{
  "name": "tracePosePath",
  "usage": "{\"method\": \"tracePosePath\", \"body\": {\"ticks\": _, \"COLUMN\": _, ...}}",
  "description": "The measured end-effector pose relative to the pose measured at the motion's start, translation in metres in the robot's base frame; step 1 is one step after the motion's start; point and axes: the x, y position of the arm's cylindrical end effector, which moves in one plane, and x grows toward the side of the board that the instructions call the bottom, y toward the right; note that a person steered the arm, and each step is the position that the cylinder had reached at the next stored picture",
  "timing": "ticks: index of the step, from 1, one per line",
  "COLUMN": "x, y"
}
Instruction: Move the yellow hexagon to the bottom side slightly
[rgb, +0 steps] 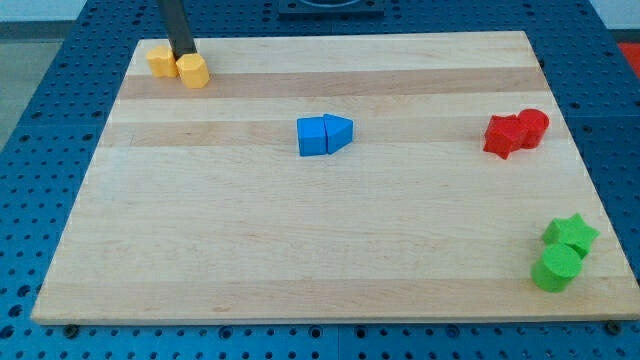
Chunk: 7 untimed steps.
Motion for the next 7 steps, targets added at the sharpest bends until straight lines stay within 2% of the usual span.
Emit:
{"method": "tracePosePath", "body": {"ticks": 3, "x": 0.012, "y": 0.087}}
{"method": "tracePosePath", "body": {"ticks": 5, "x": 0.012, "y": 0.026}}
{"method": "tracePosePath", "body": {"ticks": 7, "x": 0.033, "y": 0.014}}
